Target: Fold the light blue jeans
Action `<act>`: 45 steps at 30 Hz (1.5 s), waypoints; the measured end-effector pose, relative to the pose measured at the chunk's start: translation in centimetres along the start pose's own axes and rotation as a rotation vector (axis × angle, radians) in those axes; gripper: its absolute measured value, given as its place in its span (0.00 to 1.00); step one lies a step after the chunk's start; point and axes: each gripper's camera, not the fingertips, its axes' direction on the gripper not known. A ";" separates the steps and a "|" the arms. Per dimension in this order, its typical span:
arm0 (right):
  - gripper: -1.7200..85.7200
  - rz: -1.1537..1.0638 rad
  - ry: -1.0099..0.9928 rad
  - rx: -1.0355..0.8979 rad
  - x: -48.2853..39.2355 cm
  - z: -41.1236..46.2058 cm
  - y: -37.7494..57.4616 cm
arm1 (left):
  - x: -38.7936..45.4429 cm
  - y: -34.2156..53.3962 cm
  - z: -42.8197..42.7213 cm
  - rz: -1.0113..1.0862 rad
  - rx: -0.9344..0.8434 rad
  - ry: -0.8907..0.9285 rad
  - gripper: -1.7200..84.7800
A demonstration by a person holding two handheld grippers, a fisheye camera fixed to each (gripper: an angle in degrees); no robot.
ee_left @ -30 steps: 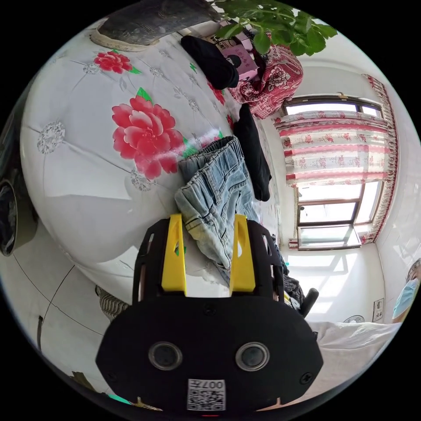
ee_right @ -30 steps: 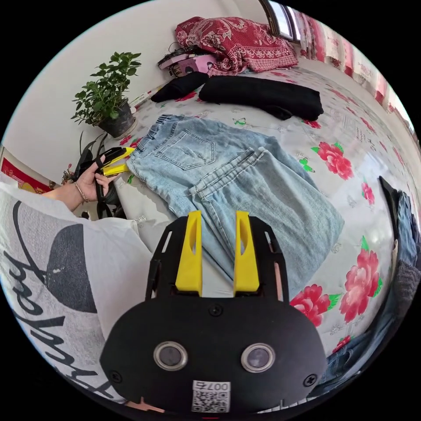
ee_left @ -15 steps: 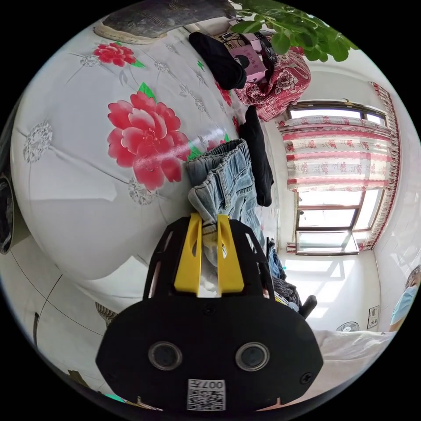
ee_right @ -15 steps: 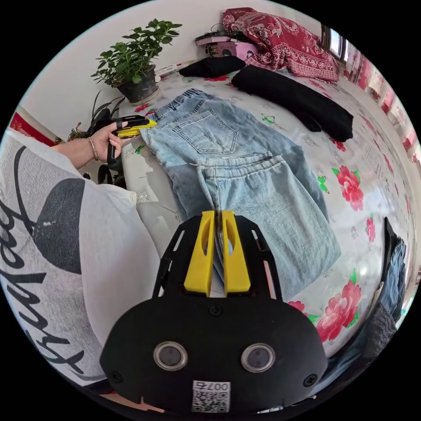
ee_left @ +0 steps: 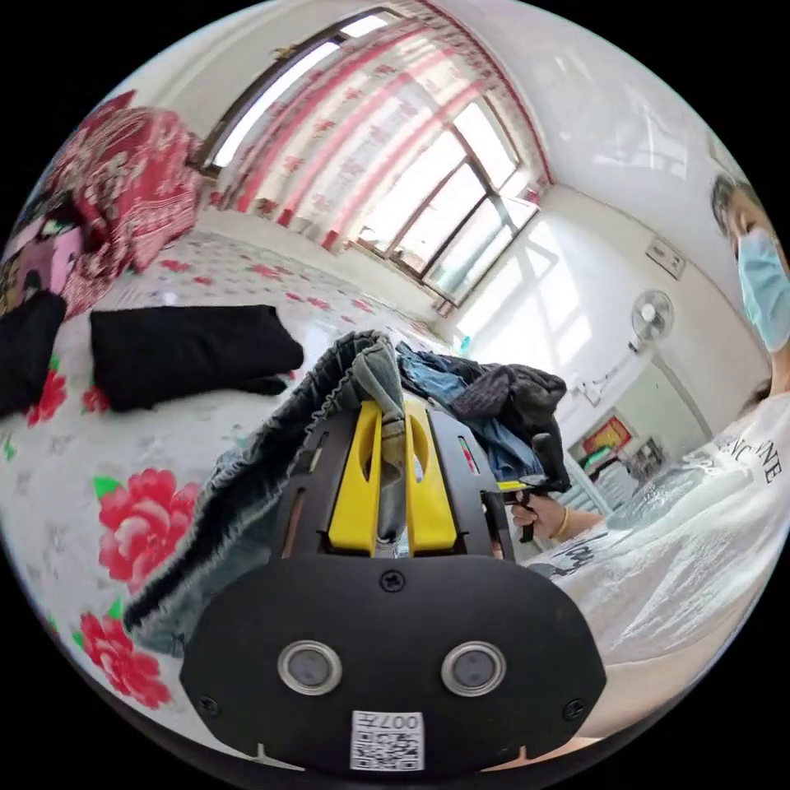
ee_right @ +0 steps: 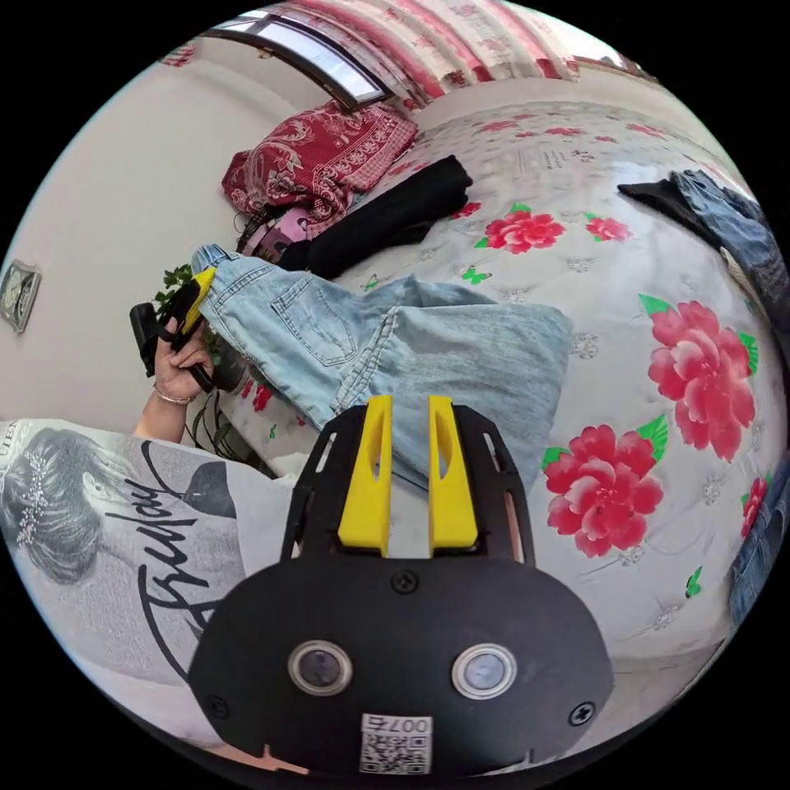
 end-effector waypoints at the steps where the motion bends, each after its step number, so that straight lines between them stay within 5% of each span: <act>1: 0.07 0.049 0.016 0.043 1.8 -1.6 0.6 | 3.0 -1.0 3.1 0.114 -0.071 0.070 0.08; 5: 0.07 0.212 0.019 0.128 6.9 -4.9 2.6 | 9.6 0.0 11.9 0.299 -0.277 0.188 0.08; 8: 0.07 0.251 -0.026 0.175 8.2 -5.9 3.8 | 7.6 2.5 13.2 0.169 -0.243 0.149 0.08; 17: 0.08 0.121 -0.109 0.013 6.2 0.3 0.7 | -4.3 4.8 -3.2 -0.199 -0.050 -0.426 0.11; 27: 0.12 -0.397 -0.195 -0.197 -12.2 11.1 -8.5 | -2.2 14.7 -0.1 -0.299 -0.185 -0.459 0.15; 34: 0.13 -0.819 -0.092 -0.404 -29.5 24.9 -10.5 | -1.3 15.7 2.2 -0.156 -0.308 -0.529 0.17; 40: 0.11 -0.852 0.070 -0.670 -32.2 36.7 -9.4 | -4.9 13.3 5.5 -0.109 -0.380 -0.564 0.13; 42: 0.10 -0.854 0.112 -0.636 -31.4 36.3 -9.8 | -5.7 12.6 5.3 -0.080 -0.382 -0.551 0.09; 45: 0.09 -0.672 -0.080 -0.460 -28.6 30.0 -14.0 | -8.3 10.5 2.5 -0.143 -0.331 -0.524 0.07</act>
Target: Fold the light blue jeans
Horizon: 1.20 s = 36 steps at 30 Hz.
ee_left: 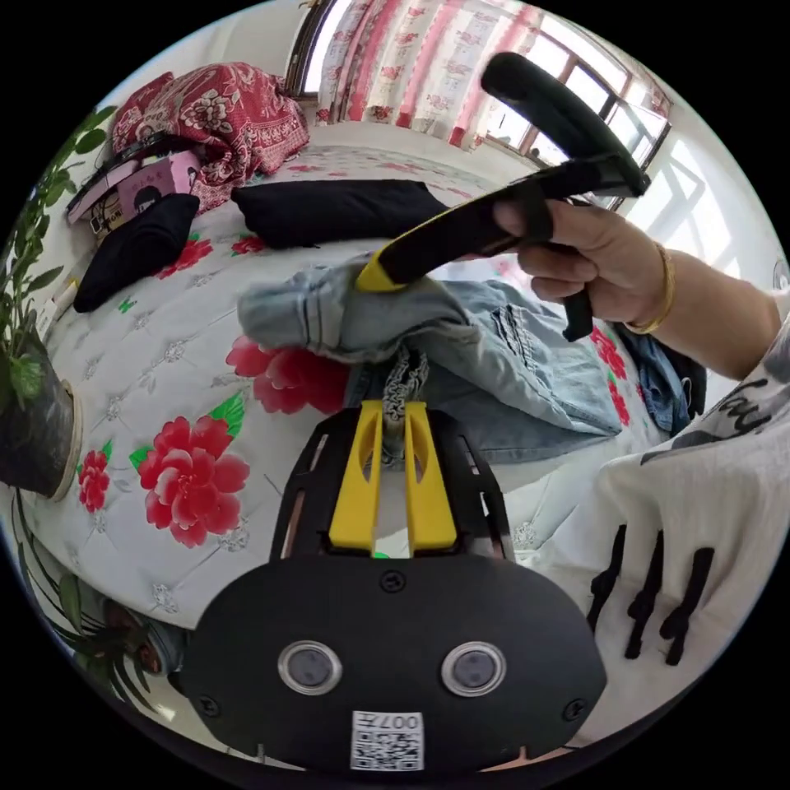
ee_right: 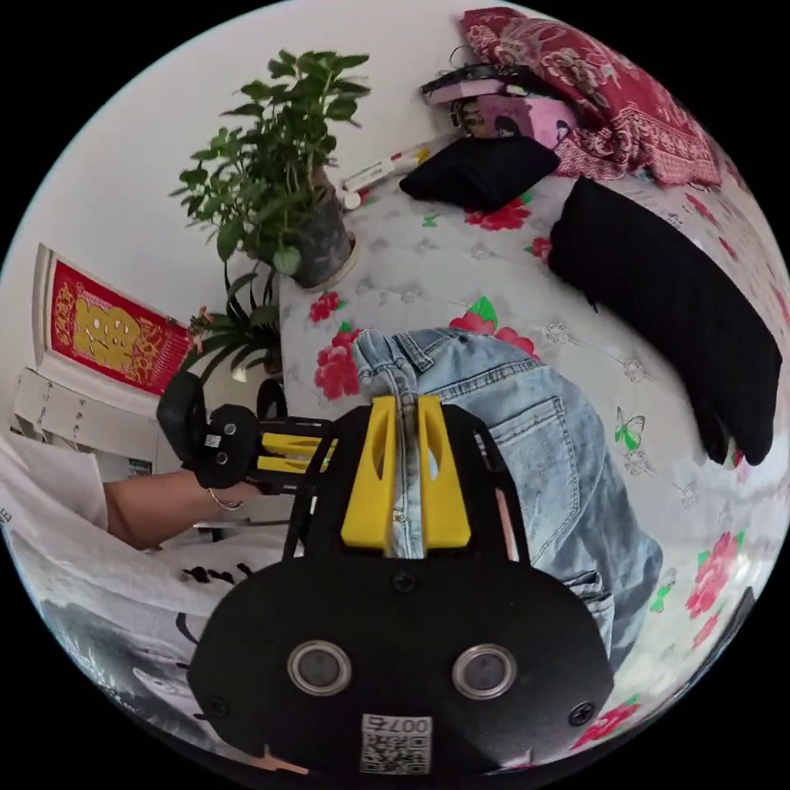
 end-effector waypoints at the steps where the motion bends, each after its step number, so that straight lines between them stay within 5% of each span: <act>1: 0.09 0.060 -0.053 0.125 1.8 -3.7 1.5 | -2.5 -0.4 -1.1 -0.077 0.034 0.053 0.07; 6: 0.09 0.255 -0.224 0.445 8.4 -13.4 8.7 | -16.0 1.8 -3.8 -0.647 0.232 0.247 0.07; 10: 0.10 0.151 -0.292 0.378 5.3 -11.0 8.5 | -21.7 3.4 -1.8 -0.874 0.288 0.392 0.09; 14: 0.10 0.072 -0.327 0.112 2.2 -2.8 6.7 | -22.9 4.0 -2.6 -0.866 0.380 0.435 0.12; 20: 0.11 0.048 -0.248 0.067 2.7 -2.6 10.8 | -24.2 6.9 -4.4 -0.825 0.414 0.470 0.19; 26: 0.11 0.235 -0.239 0.142 8.5 -7.1 20.7 | -25.6 6.0 -3.3 -0.790 0.403 0.546 0.24; 31: 0.12 0.426 -0.184 0.283 11.8 -11.5 31.4 | -26.2 2.4 -1.5 -0.827 0.313 0.432 0.10; 36: 0.12 0.580 -0.095 0.416 13.9 -16.4 41.1 | -18.1 -5.8 -5.1 -0.392 0.364 0.497 0.09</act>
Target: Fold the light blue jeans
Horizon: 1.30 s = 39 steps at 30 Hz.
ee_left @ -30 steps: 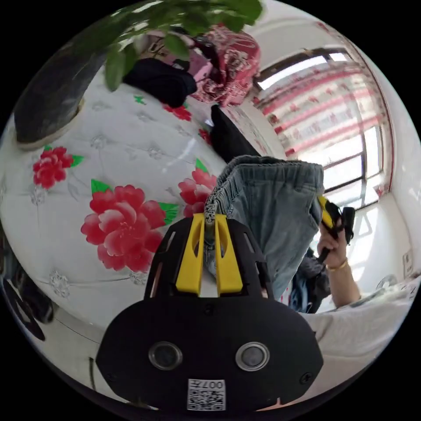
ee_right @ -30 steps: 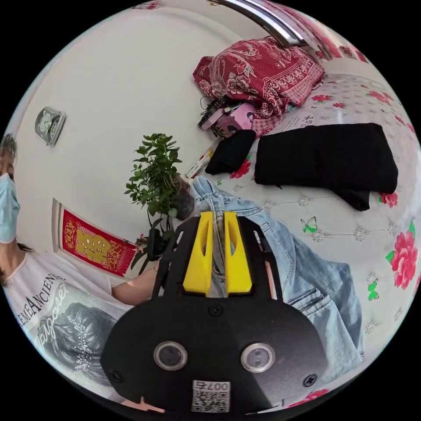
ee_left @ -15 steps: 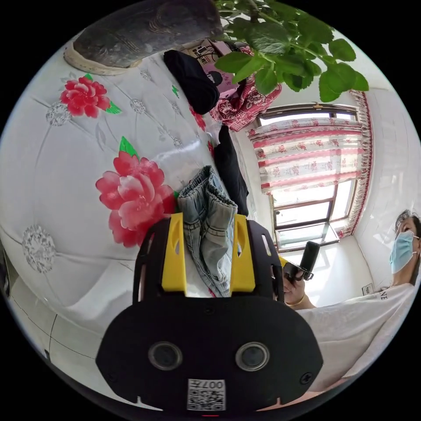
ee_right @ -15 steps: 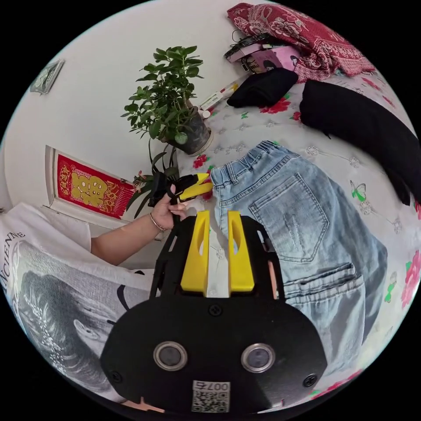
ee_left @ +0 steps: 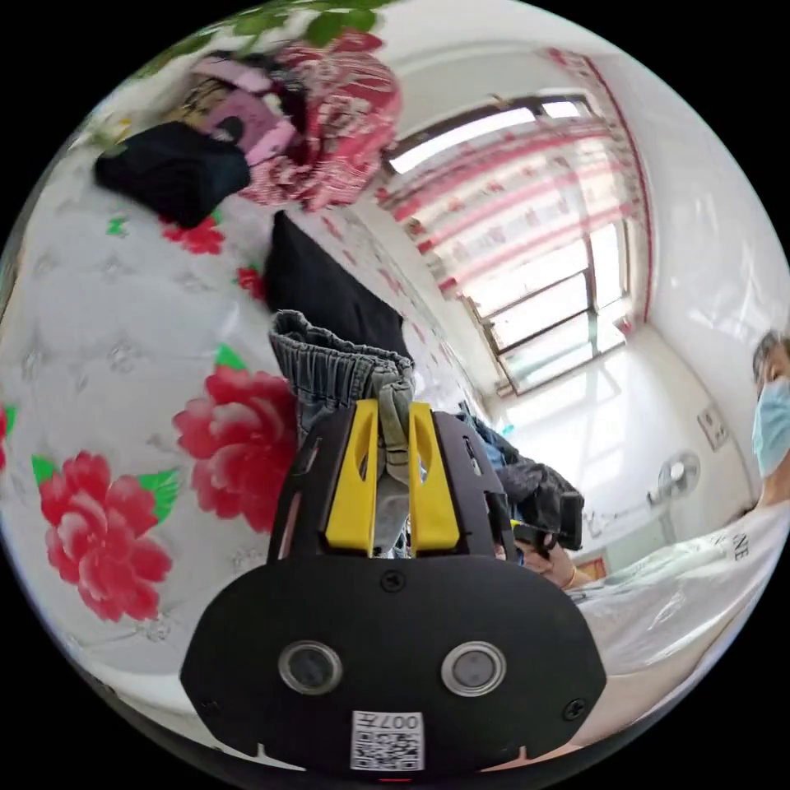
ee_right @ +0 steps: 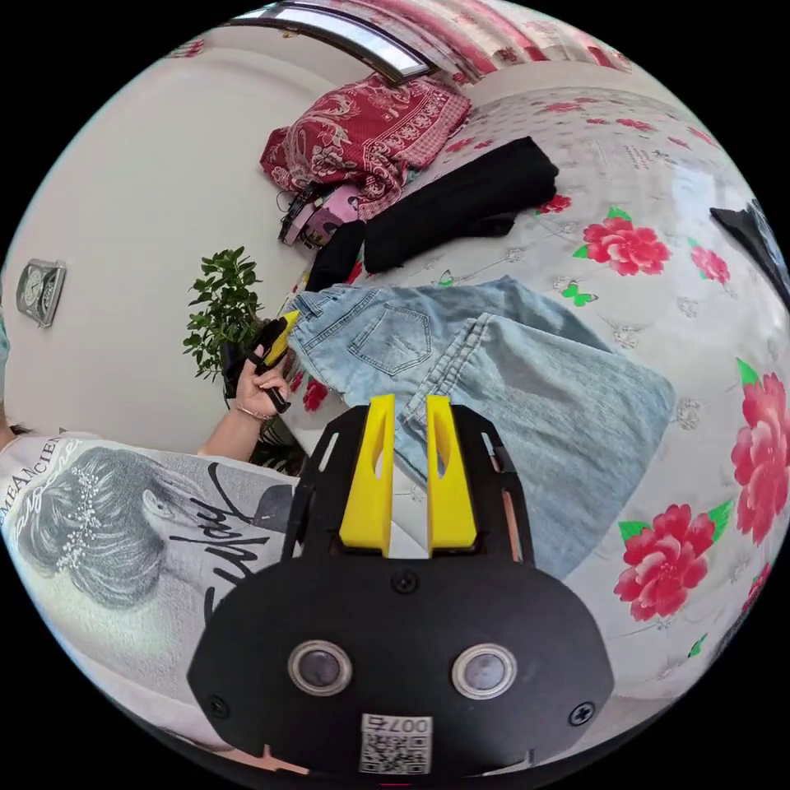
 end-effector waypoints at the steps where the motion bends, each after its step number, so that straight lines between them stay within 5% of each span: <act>1: 0.12 0.043 0.020 0.047 1.7 -2.3 1.3 | 4.4 -0.6 1.9 0.166 -0.078 0.018 0.09; 7: 0.13 0.264 0.127 0.302 9.9 -12.3 8.7 | 21.4 4.8 14.1 0.748 -0.564 0.308 0.10; 10: 0.14 0.363 0.103 0.372 13.7 -14.8 12.0 | 22.7 9.6 20.1 0.758 -0.736 0.322 0.12; 19: 0.16 0.557 -0.016 0.358 22.6 -13.9 16.3 | 9.8 10.9 20.4 0.324 -0.656 -0.045 0.18; 24: 0.17 0.572 -0.071 0.246 25.7 -11.0 14.3 | 4.7 11.6 22.2 0.199 -0.697 -0.097 0.20; 27: 0.16 0.559 -0.182 0.180 26.1 -8.5 12.5 | 2.7 14.1 26.2 0.141 -0.816 -0.073 0.19; 32: 0.11 0.525 -0.066 0.068 24.7 -8.4 9.8 | 3.0 15.0 28.7 0.190 -0.811 -0.049 0.10; 39: 0.08 0.302 -0.165 0.196 17.6 -14.8 -4.4 | 5.5 6.0 27.7 0.206 -0.545 0.179 0.08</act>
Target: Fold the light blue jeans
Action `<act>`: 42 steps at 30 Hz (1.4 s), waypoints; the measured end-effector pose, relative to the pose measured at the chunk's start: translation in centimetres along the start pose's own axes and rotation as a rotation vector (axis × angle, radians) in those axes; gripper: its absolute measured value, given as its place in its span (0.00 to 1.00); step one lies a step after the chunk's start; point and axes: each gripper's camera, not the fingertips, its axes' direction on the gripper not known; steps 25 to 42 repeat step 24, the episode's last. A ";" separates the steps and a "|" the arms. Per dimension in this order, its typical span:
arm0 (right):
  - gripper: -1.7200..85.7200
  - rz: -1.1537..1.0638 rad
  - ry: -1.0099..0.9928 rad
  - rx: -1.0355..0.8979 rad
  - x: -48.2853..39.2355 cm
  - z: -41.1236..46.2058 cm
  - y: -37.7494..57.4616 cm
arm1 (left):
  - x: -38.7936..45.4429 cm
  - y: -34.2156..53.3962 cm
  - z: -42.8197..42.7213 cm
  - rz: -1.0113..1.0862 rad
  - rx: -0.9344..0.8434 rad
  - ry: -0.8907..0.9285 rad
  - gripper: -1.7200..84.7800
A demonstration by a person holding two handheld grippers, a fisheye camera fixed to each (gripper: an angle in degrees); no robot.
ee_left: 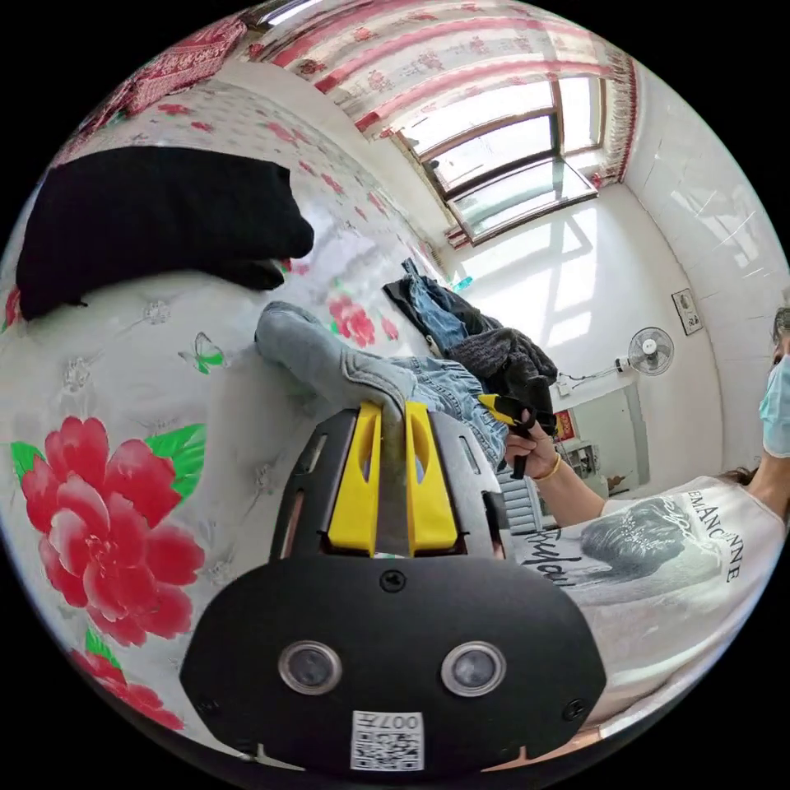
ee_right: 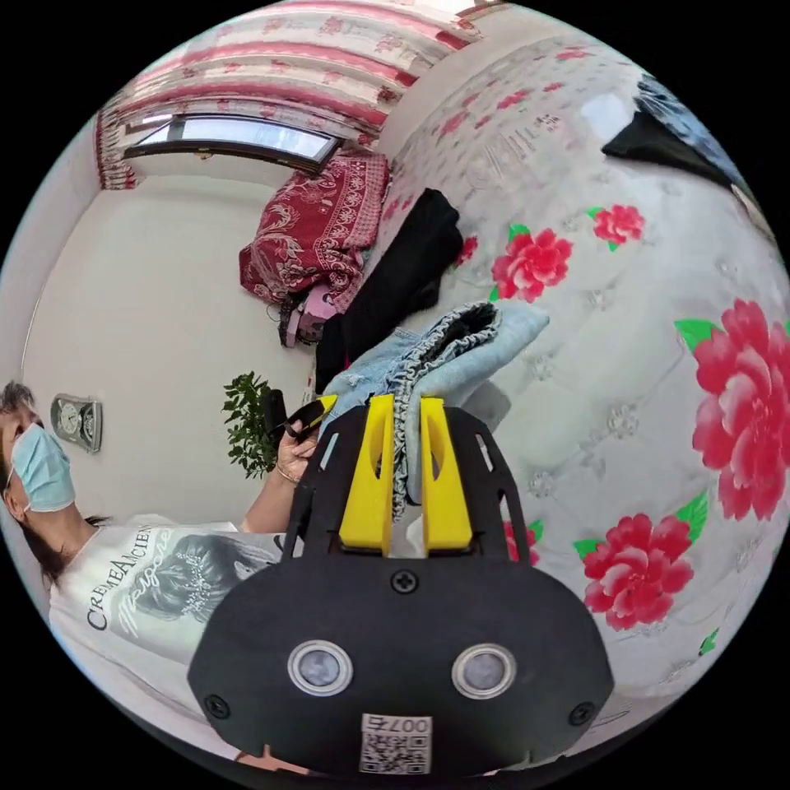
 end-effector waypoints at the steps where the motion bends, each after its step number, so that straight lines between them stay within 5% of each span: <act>1: 0.08 -0.074 -0.007 0.019 -3.2 0.0 -3.3 | 0.7 -2.1 -1.6 0.053 0.060 -0.013 0.08; 5: 0.09 -0.287 -0.020 0.081 -13.0 2.0 -12.8 | 1.5 -8.1 -7.1 0.132 0.257 -0.106 0.10; 12: 0.10 -0.444 0.308 0.060 -20.2 14.1 -19.0 | -3.9 -6.2 -8.2 -0.023 0.365 -0.641 0.11; 17: 0.11 -0.417 0.519 -0.321 -13.5 23.9 -9.2 | -8.8 5.1 0.4 -0.184 0.053 -0.677 0.09; 24: 0.09 -0.449 0.843 -0.607 -9.6 21.8 8.2 | -1.9 15.7 11.2 -0.013 -0.277 -0.802 0.07; 42: 0.09 -0.449 0.843 -0.607 -9.6 21.8 8.2 | -1.9 15.7 11.2 -0.013 -0.277 -0.802 0.07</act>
